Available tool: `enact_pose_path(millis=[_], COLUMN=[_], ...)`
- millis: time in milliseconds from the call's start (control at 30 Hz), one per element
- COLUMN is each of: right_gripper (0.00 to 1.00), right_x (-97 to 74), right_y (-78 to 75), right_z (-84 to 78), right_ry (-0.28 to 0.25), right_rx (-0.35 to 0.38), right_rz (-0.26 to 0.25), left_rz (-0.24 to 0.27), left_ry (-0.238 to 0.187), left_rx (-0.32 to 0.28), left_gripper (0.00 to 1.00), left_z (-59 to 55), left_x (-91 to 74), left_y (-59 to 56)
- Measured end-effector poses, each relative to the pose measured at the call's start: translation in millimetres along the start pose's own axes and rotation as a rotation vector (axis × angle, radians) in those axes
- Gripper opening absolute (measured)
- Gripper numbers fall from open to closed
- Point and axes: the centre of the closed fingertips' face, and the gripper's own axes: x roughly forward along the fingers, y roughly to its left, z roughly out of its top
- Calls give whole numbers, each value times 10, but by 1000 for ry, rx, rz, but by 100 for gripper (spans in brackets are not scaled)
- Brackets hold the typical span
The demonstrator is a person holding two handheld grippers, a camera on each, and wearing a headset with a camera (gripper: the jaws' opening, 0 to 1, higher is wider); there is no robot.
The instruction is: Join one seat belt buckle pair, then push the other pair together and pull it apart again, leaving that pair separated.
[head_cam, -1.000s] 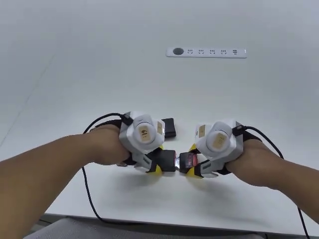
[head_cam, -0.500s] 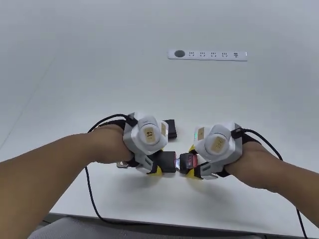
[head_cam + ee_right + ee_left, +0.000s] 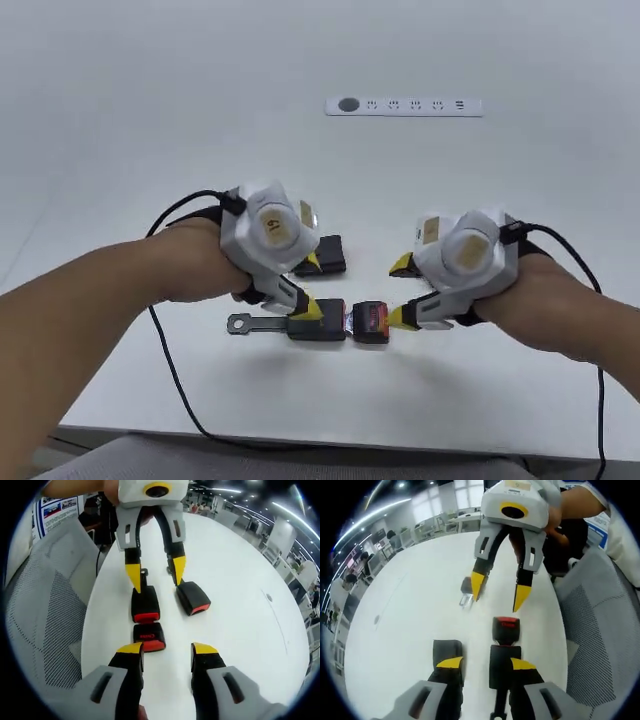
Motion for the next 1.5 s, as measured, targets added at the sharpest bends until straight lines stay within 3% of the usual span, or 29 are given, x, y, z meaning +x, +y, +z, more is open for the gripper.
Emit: enact_pose_path(millis=[167,267,600,800,933,1033,1133,1400,1500], right_gripper=[36,36,37,37,36,36,35,34,34], right_x=[-65,-122,-177,-137,-38,-12,11,13,12], right_y=[-263,-401,-730,-729,-708,-705,-692,-693,-692], right_z=[-156,-243,-530,-690,-771,-831,-861,-840,-840], right_ry=[12,24,48,64,64,59,44,27,31], right_rx=[37,57,101,122,118,125,140,138,134], right_rz=[-42,-66,-113,-83,-51,-40,-22,14,24], left_rz=[70,100,99,53,18,13,-9,-48,-59], left_ry=[-29,-41,-28,-28,-10,4,-1,22,19], left_rx=[-38,-67,-119,-115,-94,-97,-111,-12,-14], left_gripper=[36,36,38,40,39,37,35,33,33], left_z=[14,-36,-222,-161,-246,-248,-231,-274,-274], left_x=[-71,-62,80,171,313,313,363,462,465], left_y=[296,462,739,682,645,654,624,612,616])
